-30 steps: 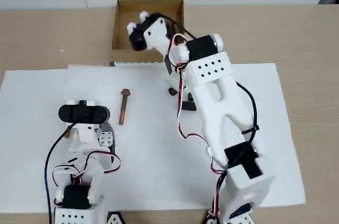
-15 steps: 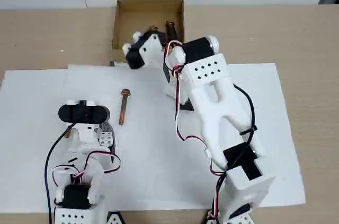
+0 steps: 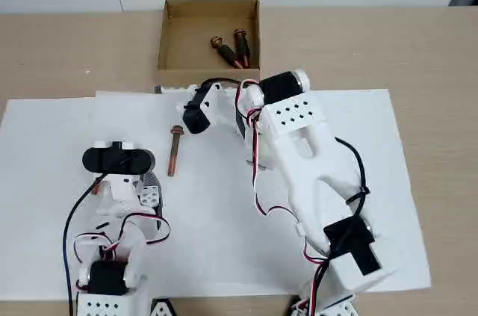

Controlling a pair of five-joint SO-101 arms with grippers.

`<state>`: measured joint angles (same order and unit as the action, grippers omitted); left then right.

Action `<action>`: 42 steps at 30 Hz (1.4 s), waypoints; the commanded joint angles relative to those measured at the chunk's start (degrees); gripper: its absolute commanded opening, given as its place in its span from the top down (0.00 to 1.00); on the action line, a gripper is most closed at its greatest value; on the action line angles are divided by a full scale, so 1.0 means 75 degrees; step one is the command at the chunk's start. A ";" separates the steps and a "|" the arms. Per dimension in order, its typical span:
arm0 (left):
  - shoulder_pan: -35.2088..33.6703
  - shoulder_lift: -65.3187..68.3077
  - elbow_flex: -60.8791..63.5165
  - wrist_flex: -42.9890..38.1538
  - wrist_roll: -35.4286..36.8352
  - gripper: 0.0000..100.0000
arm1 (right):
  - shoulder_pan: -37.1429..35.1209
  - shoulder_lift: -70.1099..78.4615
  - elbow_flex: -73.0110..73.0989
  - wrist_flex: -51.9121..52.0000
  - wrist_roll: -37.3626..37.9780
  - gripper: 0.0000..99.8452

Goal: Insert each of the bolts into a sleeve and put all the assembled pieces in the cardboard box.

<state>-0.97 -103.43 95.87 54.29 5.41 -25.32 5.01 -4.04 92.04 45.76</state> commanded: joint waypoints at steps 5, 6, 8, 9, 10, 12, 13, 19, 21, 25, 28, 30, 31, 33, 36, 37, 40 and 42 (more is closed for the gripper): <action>-0.0047 -0.0059 -0.0041 -0.0164 -0.0035 0.99 | -0.0053 -0.0369 0.0633 -0.1108 0.0445 0.84; -0.0047 -0.0059 -0.0041 -0.0164 -0.0035 0.99 | -0.0053 -0.0369 0.0762 -0.1260 0.0516 0.84; -0.0047 -0.0059 -0.0041 -0.0152 -0.0035 0.99 | -0.0053 -0.0299 0.0938 -0.1541 0.0598 0.84; -0.0047 -0.0059 -0.0041 -0.0152 -0.0035 0.99 | -0.0053 -0.0217 0.0961 -0.1623 0.0633 0.84; -0.0047 -0.0059 -0.0041 -0.0152 -0.0035 0.99 | -0.0053 -0.0123 0.0961 -0.1682 0.0656 0.84; -0.0047 -0.0059 -0.0041 -0.0152 -0.0035 0.99 | -0.0053 0.0064 0.0949 -0.1788 0.0668 0.84; -0.0047 -0.0059 -0.0041 -0.0152 -0.0035 0.99 | -0.0053 0.0147 0.0949 -0.1834 0.0668 0.84; -0.0047 -0.0059 -0.0041 -0.0152 -0.0035 0.99 | -0.0053 0.0498 0.0949 -0.2116 0.0680 0.84; -0.0047 -0.0059 -0.0041 -0.0152 -0.0035 0.99 | -0.0041 0.0592 0.0949 -0.2174 0.0680 0.84; -0.0047 -0.0059 -0.0041 -0.0141 -0.0035 0.99 | -0.0006 0.0826 0.0949 -0.2245 0.0680 0.84; -0.0047 -0.0059 -0.0041 -0.0141 -0.0035 0.99 | -0.0006 0.0979 0.0949 -0.2280 0.0680 0.84; -0.0047 -0.0059 -0.0041 -0.0141 -0.0035 0.99 | 0.0006 0.1096 0.0949 -0.2280 0.0785 0.84; -0.0047 -0.0059 -0.0041 -0.0141 -0.0035 0.99 | 0.0041 0.1166 0.0949 -0.2280 0.0821 0.84; -0.0047 -0.0059 -0.0041 -0.0141 -0.0035 0.99 | 0.0158 0.1295 0.0949 -0.2327 0.0832 0.84; -0.0047 -0.0059 -0.0041 -0.0141 -0.0035 0.99 | 0.0275 0.1389 0.0949 -0.2444 0.0832 0.90; -0.0047 -0.0059 -0.0041 -0.0141 -0.0035 0.99 | 0.0299 0.1424 0.0949 -0.2456 0.0832 0.92; -0.0047 -0.0059 -0.0041 -0.0141 -0.0035 0.99 | 0.0334 0.1459 0.0949 -0.2456 0.0832 0.97; -0.0047 -0.0059 -0.0041 -0.0141 -0.0035 0.99 | 0.0334 0.1459 0.0961 -0.2456 0.0832 0.96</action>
<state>-0.97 -103.43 95.87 54.29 5.41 -23.12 15.56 2.46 73.58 51.65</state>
